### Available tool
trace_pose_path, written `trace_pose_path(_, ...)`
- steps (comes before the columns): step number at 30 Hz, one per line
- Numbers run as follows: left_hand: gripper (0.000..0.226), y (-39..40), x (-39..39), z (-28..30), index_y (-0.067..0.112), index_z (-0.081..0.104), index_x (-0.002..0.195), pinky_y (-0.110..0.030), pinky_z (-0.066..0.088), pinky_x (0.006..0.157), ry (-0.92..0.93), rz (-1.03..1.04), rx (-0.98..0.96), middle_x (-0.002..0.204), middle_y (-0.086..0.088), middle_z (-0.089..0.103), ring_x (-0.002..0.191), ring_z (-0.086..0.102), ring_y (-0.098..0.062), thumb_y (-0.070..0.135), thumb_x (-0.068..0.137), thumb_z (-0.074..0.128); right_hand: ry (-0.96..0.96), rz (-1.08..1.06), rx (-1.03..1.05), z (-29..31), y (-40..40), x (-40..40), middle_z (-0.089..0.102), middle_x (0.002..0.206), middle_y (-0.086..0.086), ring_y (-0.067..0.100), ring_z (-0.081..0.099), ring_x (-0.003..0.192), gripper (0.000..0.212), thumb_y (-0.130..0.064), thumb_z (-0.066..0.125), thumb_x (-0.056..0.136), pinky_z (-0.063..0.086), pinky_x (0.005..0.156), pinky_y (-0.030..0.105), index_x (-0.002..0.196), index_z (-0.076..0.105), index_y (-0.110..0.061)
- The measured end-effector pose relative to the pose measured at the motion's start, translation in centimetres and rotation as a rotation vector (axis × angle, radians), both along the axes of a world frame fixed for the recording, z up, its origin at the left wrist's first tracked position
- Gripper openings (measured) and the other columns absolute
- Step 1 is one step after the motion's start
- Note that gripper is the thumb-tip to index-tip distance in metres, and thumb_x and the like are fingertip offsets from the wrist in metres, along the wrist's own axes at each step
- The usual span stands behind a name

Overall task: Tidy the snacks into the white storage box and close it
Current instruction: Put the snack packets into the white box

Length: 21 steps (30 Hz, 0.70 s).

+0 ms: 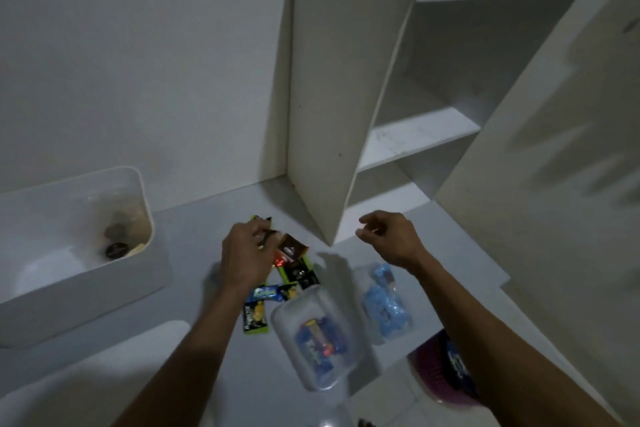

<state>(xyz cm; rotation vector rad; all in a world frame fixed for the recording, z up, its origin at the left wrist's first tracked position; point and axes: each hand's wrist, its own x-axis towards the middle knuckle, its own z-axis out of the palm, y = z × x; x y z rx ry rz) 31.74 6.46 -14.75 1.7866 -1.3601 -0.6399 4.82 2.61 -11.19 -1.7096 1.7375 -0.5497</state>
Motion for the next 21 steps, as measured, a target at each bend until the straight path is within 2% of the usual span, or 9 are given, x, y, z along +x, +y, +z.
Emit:
trace_pose_path(4,0.037,1.5,-10.6,-4.3,0.006,0.067,0.115,-0.033,0.046,0.094,0.001,0.008,-0.028,0.113,-0.013,0.064,0.106,0.059,-0.029,0.025,0.083,0.075,-0.059,-0.088,-0.004,-5.5,0.3,-7.8,0.068,0.109,0.002,0.014,0.064,0.087,0.034,-0.033,0.072,0.087,0.049,0.077,0.023,0.118,0.066,-0.02)
trace_pose_path(7,0.047,3.9,-17.5,-6.8,0.004,0.061,0.125,-0.012,0.043,0.093,0.055,0.055,-0.031,0.122,-0.014,0.059,0.111,0.056,-0.021,0.029,0.087,0.07,-0.089,-0.12,0.035,-9.5,1.9,-11.5,0.064,0.119,0.007,0.015,0.059,0.094,0.041,-0.03,0.07,0.089,0.045,0.077,0.021,0.127,0.061,-0.018)
trace_pose_path(8,0.047,4.6,-19.5,-7.7,0.003,0.06,0.125,-0.011,0.043,0.091,0.032,0.063,-0.041,0.119,-0.015,0.06,0.108,0.057,-0.02,0.03,0.087,0.068,-0.09,-0.119,0.049,-10.7,2.4,-12.3,0.063,0.124,0.008,0.017,0.06,0.099,0.043,-0.029,0.069,0.089,0.045,0.081,0.022,0.13,0.059,-0.018)
trace_pose_path(10,0.052,5.5,-22.8,-9.3,0.009,0.055,0.13,-0.024,0.048,0.088,0.015,0.057,0.059,0.119,-0.013,0.06,0.108,0.058,-0.022,0.039,0.087,0.062,-0.101,-0.116,0.076,-12.7,3.3,-13.4,0.058,0.134,0.01,0.021,0.058,0.114,0.048,-0.031,0.066,0.092,0.046,0.095,0.027,0.136,0.054,-0.017)
trace_pose_path(12,0.057,5.8,-25.2,-10.9,0.019,0.044,0.141,-0.027,0.046,0.088,0.007,0.086,0.163,0.133,-0.009,0.05,0.118,0.051,-0.022,0.046,0.091,0.053,-0.122,-0.078,0.097,-14.2,4.1,-13.9,0.054,0.138,0.007,0.022,0.053,0.123,0.051,-0.034,0.062,0.094,0.041,0.103,0.027,0.14,0.05,-0.017)
trace_pose_path(14,0.059,5.7,-26.9,-12.0,0.024,0.037,0.147,-0.036,0.047,0.096,-0.017,0.111,0.235,0.149,-0.009,0.036,0.133,0.041,-0.027,0.042,0.094,0.055,-0.159,-0.022,0.077,-15.1,4.8,-14.0,0.057,0.129,-0.001,0.015,0.052,0.118,0.04,-0.031,0.058,0.097,0.036,0.102,0.013,0.136,0.048,-0.028)
trace_pose_path(17,0.058,5.5,-28.4,-12.9,0.025,0.036,0.148,-0.049,0.041,0.105,-0.139,0.092,0.266,0.157,-0.013,0.026,0.141,0.031,-0.035,0.044,0.096,0.052,-0.235,0.047,0.042,-15.8,5.3,-13.8,0.05,0.107,-0.026,-0.006,0.053,0.098,0.031,-0.025,0.053,0.1,0.034,0.081,-0.004,0.115,0.042,-0.05)
trace_pose_path(19,0.069,5.3,-28.9,-13.5,0.024,0.029,0.151,-0.05,0.04,0.105,-0.091,0.112,0.332,0.157,-0.017,0.025,0.141,0.032,-0.036,0.063,0.094,0.026,-0.279,0.078,0.042,-16.5,5.3,-13.9,0.044,0.114,-0.035,-0.023,0.049,0.103,0.036,-0.02,0.05,0.101,0.033,0.082,-0.006,0.12,0.039,-0.049)
trace_pose_path(21,0.065,5.2,-29.2,-14.3,0.023,0.029,0.149,-0.046,0.048,0.099,-0.068,0.103,0.286,0.15,-0.019,0.035,0.131,0.045,-0.037,0.06,0.096,0.024,-0.302,0.092,0.052,-17.3,5.2,-14.0,0.04,0.123,-0.036,-0.031,0.041,0.107,0.04,-0.018,0.046,0.103,0.03,0.087,-0.007,0.133,0.032,-0.042)
